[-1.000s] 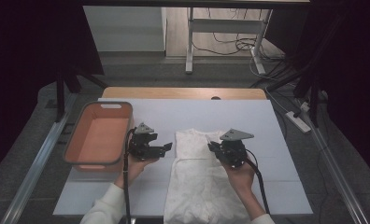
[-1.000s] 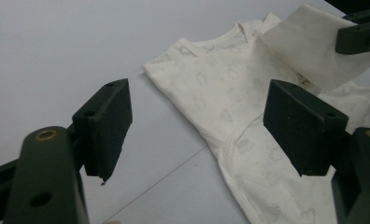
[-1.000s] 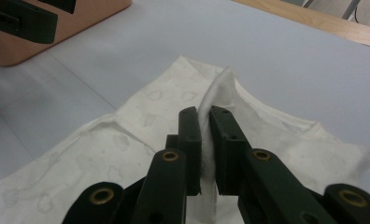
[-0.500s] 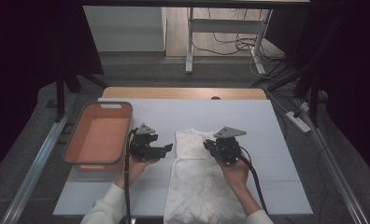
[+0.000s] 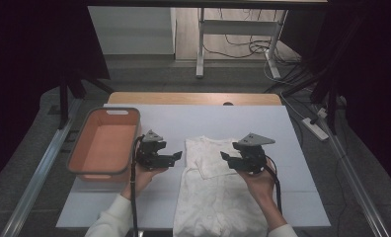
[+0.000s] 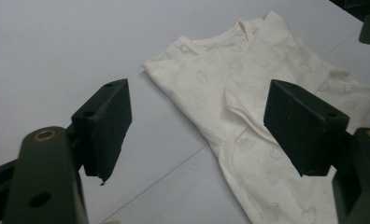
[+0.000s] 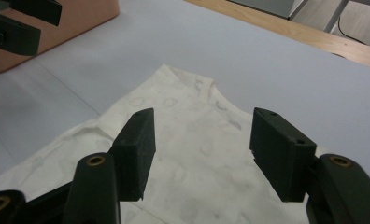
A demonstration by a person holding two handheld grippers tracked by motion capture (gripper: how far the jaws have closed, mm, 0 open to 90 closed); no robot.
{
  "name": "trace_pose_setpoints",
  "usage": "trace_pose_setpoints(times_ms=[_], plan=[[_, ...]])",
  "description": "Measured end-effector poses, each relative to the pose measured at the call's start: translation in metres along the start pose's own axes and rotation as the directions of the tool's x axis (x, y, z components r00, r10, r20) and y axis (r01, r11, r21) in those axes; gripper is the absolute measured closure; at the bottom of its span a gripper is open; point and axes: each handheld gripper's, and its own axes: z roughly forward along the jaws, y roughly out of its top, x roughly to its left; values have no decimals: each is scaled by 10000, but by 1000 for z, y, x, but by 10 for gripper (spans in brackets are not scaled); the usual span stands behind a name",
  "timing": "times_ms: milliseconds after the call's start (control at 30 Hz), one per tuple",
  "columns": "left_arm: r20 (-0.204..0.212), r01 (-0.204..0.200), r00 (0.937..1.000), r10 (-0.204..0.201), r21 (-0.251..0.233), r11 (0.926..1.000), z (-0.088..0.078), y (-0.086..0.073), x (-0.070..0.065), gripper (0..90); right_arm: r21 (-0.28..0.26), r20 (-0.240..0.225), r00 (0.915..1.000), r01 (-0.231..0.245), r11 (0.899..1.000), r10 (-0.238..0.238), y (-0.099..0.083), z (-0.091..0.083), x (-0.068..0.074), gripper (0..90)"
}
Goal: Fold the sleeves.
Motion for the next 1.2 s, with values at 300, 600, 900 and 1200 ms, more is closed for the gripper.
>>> trace_pose_setpoints(times_ms=[300,600,900,1200], plan=[[46,-65,10000,66,-33,10000,0,2,-2,236,137,-73,9998,163,9998,-162,-13,-15,-17,383],[91,-144,9999,144,-20,9999,1,4,-2,235,139,-62,10000,2,9999,-1,-23,-27,-36,377],[147,-257,9996,259,-133,9996,-1,8,-5,235,194,-18,10000,-35,9998,35,-25,-30,-44,375],[246,-570,9981,571,-64,9984,6,16,-7,232,273,88,9999,63,9996,-66,-25,-26,-49,373]])
